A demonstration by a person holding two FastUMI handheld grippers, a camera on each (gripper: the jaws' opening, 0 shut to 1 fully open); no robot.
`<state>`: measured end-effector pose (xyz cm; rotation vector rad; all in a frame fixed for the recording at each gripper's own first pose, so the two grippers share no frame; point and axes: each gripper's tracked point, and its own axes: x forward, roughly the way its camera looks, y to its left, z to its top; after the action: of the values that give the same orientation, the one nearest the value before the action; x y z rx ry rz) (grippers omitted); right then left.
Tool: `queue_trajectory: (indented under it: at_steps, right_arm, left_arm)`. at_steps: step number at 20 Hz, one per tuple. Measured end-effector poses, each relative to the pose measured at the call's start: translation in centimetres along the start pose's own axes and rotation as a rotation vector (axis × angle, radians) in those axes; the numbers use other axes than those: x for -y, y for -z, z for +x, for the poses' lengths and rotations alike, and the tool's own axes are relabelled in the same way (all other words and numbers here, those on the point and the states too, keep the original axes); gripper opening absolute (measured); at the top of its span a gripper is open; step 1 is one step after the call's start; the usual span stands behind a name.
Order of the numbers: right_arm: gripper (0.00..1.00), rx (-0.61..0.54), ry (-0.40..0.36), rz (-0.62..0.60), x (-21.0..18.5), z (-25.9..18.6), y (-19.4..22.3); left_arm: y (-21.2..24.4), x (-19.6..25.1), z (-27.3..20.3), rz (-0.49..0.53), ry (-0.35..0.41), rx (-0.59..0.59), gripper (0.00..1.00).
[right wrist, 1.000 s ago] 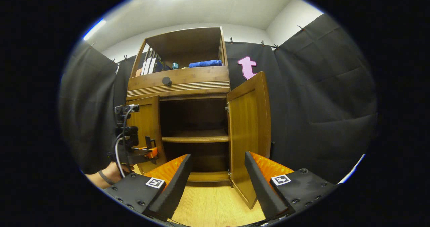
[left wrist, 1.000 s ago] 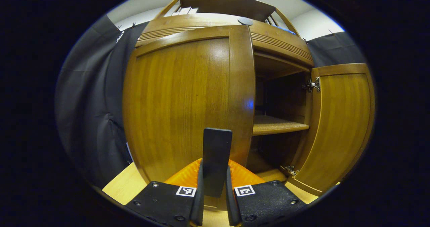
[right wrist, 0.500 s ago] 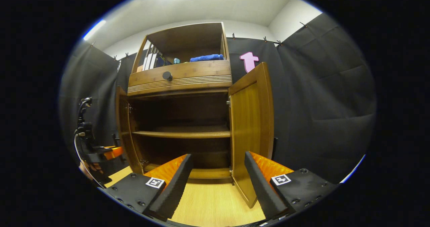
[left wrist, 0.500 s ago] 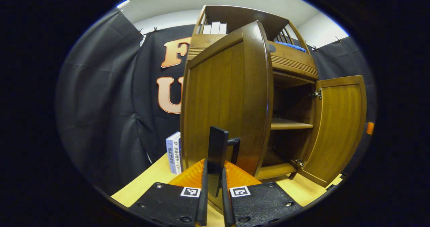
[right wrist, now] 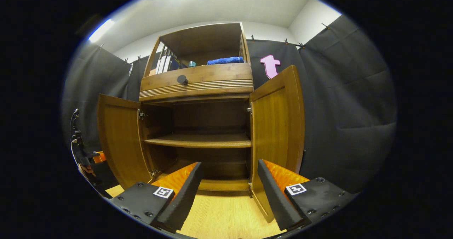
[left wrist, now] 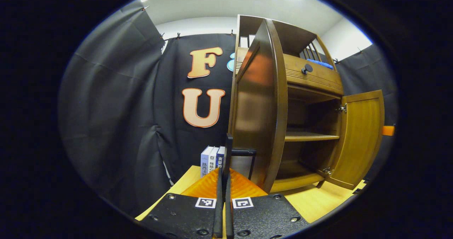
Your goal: Open the right door of the double-door shoe cabinet with the right hand, and open the left door with the left hand.
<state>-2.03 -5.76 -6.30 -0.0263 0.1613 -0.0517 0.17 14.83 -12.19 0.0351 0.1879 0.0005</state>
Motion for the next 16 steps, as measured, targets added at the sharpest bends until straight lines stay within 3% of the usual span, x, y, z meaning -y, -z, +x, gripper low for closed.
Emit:
queue_trajectory:
  at_steps: [5, 10, 11, 14, 16]
  right_arm:
    - [1.0, -0.032, -0.011, 0.016, -0.3, 0.1, 0.8]
    - [1.0, -0.054, -0.018, 0.011, -0.5, 0.4, 1.0]
    - [1.0, -0.056, -0.019, 0.013, -0.5, 0.2, 1.1]
    - [1.0, -0.07, -0.027, 0.029, -0.5, 0.2, 1.8]
    - [1.0, -0.074, -0.022, 0.037, -0.4, 0.4, 2.0]
  left_arm:
    - [0.0, -0.2, 0.1, 0.084, 0.125, 0.03, 0.07]
    - [-0.2, -0.7, -0.5, 0.092, 0.158, 0.041, 0.04]
    - [-0.3, -0.7, -0.5, 0.104, 0.173, 0.043, 0.09]
    - [-0.2, -0.8, -0.5, 0.077, 0.203, 0.039, 0.05]
    - [-0.2, -1.0, -0.6, 0.093, 0.219, 0.037, 0.1]
